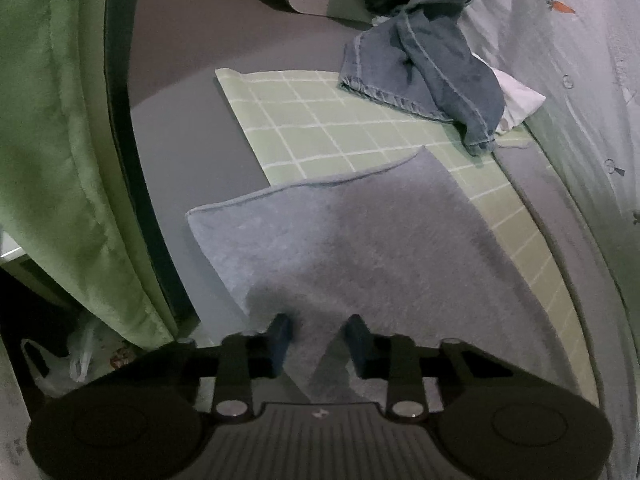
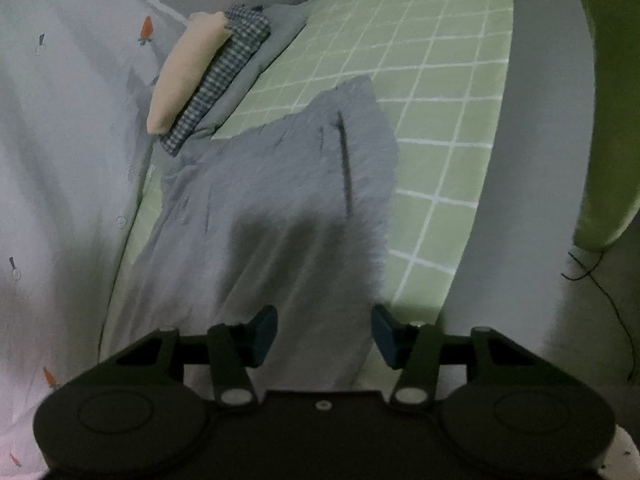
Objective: Fold clothes
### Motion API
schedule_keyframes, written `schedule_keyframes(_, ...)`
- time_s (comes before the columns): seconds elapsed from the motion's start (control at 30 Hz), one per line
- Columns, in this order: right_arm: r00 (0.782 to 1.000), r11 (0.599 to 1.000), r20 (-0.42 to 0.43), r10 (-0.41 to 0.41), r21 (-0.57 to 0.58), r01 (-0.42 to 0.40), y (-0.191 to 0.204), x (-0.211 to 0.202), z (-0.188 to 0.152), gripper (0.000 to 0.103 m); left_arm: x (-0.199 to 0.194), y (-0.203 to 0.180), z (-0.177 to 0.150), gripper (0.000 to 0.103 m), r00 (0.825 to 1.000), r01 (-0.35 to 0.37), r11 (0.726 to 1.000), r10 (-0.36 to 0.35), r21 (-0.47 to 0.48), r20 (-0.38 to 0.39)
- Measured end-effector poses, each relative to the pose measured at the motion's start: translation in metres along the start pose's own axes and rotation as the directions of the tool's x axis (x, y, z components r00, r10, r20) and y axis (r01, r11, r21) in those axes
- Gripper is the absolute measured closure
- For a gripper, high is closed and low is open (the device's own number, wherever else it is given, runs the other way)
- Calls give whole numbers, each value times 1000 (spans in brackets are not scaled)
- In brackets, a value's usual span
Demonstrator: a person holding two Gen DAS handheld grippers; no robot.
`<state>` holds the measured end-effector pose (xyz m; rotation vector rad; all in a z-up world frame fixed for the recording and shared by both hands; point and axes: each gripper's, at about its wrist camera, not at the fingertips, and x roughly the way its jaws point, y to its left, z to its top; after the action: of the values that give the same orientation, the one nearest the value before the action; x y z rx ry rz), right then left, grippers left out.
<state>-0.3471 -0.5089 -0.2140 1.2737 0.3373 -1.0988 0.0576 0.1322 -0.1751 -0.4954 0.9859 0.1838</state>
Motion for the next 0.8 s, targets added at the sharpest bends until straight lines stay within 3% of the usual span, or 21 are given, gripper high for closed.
schedule_keyframes(0.17,998,996,32,-58,-69,60,2,1,2,50,0,3,2,69,1000,15,1000,-15,-25,4)
schedule_keyframes(0.33,996,992,50,-72,-102,76,6,5,5,50,4,-1,1,68,1000,-22,1000,22,9,-2)
schedule_keyframes(0.6,986,978,96,-135,-146,148,11,8,12,47,4,12,-1,50,998,-64,997,64,-36,-8)
schedule_keyframes(0.8,982,972,108,-153,-165,170,13,11,15,44,7,14,0,47,998,-64,996,65,-69,6)
